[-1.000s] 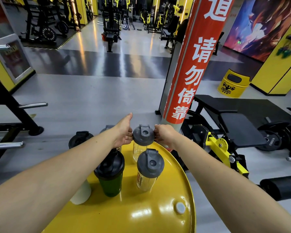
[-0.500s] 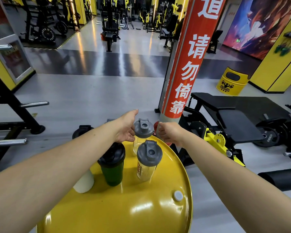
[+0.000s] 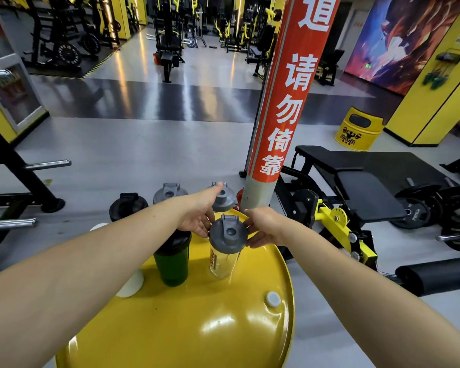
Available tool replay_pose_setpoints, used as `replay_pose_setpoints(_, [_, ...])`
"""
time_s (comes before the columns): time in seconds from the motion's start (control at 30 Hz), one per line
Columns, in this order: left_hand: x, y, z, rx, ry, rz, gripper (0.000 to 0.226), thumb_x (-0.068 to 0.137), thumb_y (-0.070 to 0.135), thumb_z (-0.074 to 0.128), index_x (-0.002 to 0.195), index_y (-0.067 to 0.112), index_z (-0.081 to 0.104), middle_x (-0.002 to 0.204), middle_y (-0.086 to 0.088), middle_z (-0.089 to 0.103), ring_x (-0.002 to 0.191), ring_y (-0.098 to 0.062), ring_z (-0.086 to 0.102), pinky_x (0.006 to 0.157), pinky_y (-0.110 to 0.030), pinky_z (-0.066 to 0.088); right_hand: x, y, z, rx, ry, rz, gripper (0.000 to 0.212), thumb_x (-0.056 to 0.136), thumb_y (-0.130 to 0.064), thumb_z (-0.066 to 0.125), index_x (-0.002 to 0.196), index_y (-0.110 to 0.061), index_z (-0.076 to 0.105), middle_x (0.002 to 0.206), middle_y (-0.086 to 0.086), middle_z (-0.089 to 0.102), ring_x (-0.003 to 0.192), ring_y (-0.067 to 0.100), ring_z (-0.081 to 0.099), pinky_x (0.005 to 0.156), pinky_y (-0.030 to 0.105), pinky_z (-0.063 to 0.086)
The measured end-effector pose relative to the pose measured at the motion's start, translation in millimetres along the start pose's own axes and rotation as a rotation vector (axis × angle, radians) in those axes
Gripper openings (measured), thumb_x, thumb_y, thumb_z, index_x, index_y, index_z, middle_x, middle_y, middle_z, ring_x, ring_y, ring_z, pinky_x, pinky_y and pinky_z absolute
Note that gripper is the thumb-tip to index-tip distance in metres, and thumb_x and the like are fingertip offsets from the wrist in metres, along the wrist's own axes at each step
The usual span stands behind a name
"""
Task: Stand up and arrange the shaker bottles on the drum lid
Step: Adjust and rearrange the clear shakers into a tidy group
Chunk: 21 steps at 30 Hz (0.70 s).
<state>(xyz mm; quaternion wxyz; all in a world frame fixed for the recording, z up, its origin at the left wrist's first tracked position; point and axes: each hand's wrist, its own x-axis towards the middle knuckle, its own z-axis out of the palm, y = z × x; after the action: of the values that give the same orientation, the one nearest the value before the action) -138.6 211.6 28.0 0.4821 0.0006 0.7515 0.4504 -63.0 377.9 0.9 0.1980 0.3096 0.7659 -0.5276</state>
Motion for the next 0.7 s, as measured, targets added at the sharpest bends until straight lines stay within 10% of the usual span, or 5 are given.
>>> replay_pose_setpoints(0.7, [1.9, -3.7, -9.9, -0.021, 0.001, -0.013, 0.112, 0.086, 0.082, 0.028, 0.151, -0.010, 0.025, 0.156, -0.033, 0.029, 0.144, -0.045, 0.033, 0.117, -0.050, 0.033, 1.7, -2.0, 5.0, 0.045, -0.010, -0.030, 0.052, 0.107, -0.037, 0.038, 0.139, 0.003, 0.047, 0.136, 0.024, 0.058, 0.106, 0.041, 0.067, 0.091, 0.047, 0.058])
